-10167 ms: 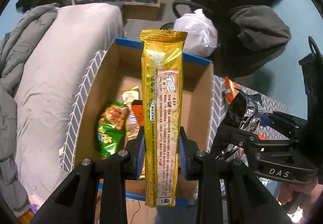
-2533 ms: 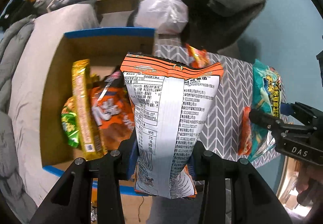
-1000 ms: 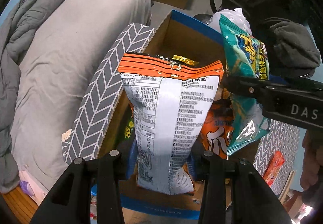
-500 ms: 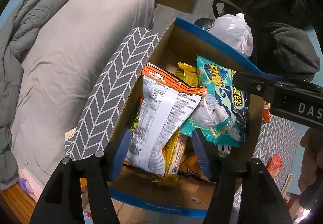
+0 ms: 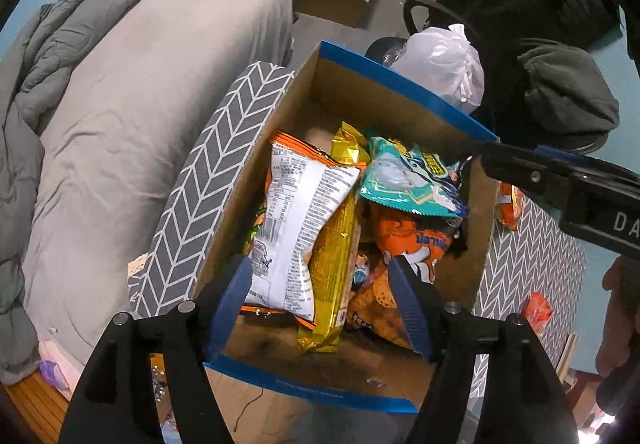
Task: Organize snacks
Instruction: 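Open both tools to drop the two bags into the box, then move both open tools back over the orange packets on the table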
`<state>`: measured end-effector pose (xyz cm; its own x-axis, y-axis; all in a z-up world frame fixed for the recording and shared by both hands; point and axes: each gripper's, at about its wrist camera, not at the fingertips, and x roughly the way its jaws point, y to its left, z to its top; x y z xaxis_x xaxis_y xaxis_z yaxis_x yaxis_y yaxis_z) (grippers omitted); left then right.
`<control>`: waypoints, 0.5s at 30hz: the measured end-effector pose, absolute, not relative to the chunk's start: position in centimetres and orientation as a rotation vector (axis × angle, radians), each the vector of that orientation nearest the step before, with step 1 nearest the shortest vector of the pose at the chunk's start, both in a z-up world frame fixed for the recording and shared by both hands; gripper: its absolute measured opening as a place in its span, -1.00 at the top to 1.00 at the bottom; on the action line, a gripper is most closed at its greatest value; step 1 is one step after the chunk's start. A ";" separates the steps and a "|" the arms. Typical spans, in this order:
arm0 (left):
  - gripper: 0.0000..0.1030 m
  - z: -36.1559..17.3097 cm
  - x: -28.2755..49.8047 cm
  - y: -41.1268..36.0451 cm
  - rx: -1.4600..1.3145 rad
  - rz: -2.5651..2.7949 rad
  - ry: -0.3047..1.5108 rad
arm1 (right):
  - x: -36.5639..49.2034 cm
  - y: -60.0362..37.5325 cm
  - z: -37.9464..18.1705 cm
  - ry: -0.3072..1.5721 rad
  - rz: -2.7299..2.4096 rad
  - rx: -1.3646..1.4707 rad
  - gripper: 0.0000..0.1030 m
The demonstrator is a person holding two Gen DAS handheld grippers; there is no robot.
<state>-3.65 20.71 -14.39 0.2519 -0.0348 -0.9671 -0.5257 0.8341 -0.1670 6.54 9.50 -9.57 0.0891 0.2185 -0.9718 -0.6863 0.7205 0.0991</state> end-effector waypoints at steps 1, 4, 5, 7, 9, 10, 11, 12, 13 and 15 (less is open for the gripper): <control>-0.39 -14.2 -3.7 20.5 -0.512 0.349 1.285 | 6.5 9.2 -9.4 1.320 0.701 -0.433 -0.60; -0.42 -13.7 -3.5 19.5 -0.488 0.323 1.282 | 6.4 8.2 -8.9 1.314 0.694 -0.424 -0.60; -0.44 -13.7 -3.5 19.4 -0.482 0.316 1.282 | 6.4 7.8 -8.7 1.311 0.688 -0.420 -0.60; -0.49 -13.4 -3.2 18.5 -0.449 0.300 1.283 | 6.4 7.0 -8.3 1.305 0.680 -0.406 -0.60; -0.49 -13.1 -2.8 17.6 -0.419 0.282 1.284 | 6.4 6.2 -8.1 1.306 0.668 -0.398 -0.60; -0.49 -13.0 -2.7 17.3 -0.409 0.272 1.286 | 6.4 5.7 -8.0 1.305 0.662 -0.397 -0.60; -0.49 -12.9 -2.5 16.9 -0.402 0.263 1.287 | 6.4 5.4 -7.9 1.303 0.658 -0.396 -0.60; -0.51 -12.8 -2.3 16.6 -0.396 0.252 1.288 | 6.3 4.9 -7.8 1.301 0.653 -0.395 -0.60; -0.55 -12.7 -2.1 16.2 -0.391 0.242 1.289 | 6.3 4.5 -7.7 1.300 0.645 -0.395 -0.60; -0.56 -12.5 -1.7 15.4 -0.377 0.222 1.288 | 6.4 3.4 -7.6 1.302 0.628 -0.389 -0.60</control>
